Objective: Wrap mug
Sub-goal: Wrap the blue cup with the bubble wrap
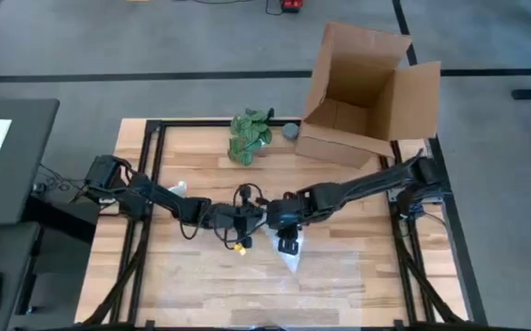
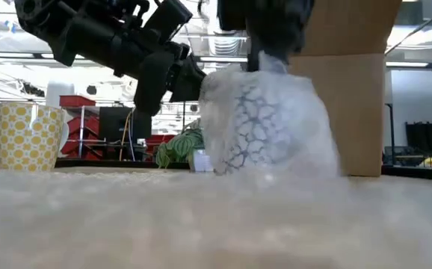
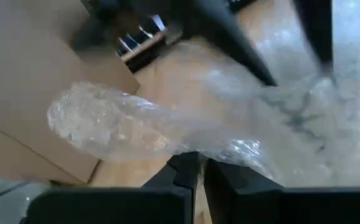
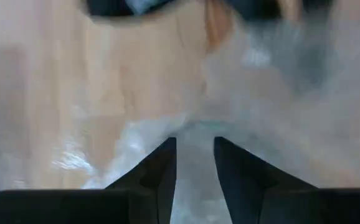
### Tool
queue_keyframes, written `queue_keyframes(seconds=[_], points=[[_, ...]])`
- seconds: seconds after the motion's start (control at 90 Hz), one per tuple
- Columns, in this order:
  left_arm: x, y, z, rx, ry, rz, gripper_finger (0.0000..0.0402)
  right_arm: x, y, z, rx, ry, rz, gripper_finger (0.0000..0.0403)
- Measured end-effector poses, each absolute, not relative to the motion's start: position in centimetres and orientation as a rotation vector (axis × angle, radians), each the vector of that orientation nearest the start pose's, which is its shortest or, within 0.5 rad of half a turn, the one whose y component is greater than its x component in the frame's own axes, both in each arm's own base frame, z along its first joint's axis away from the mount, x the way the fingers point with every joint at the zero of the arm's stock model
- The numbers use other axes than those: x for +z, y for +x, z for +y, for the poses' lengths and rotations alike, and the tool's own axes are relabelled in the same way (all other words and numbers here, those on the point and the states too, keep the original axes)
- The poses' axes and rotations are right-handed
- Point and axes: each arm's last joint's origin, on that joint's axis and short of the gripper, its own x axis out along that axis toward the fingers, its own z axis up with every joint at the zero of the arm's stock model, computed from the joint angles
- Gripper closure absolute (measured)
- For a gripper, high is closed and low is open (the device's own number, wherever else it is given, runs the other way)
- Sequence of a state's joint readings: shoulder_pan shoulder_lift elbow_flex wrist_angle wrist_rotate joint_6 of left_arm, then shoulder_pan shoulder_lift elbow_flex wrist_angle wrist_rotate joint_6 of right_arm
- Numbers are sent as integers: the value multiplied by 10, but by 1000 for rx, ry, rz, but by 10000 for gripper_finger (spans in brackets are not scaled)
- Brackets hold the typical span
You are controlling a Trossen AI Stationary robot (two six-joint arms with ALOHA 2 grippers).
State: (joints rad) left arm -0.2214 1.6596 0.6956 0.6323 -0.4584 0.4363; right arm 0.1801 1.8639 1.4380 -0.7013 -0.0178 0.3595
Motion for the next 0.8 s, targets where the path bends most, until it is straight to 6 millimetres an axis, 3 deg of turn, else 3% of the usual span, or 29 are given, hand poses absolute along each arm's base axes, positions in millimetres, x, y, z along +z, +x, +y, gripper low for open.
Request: queue_keyframes(seconds=[0.211,0.378,0.589,0.8], points=[[174,312,-59,100,537,374,401,191,392,62,-56,220,1190,301],[171,310,-61,13,506,392,387,192,394,56,-52,223,1168,301],[172,311,-61,-9,483,380,324,193,394,55,-37,207,1171,301],[173,311,-59,-10,445,375,278,206,396,57,-39,196,1210,301]])
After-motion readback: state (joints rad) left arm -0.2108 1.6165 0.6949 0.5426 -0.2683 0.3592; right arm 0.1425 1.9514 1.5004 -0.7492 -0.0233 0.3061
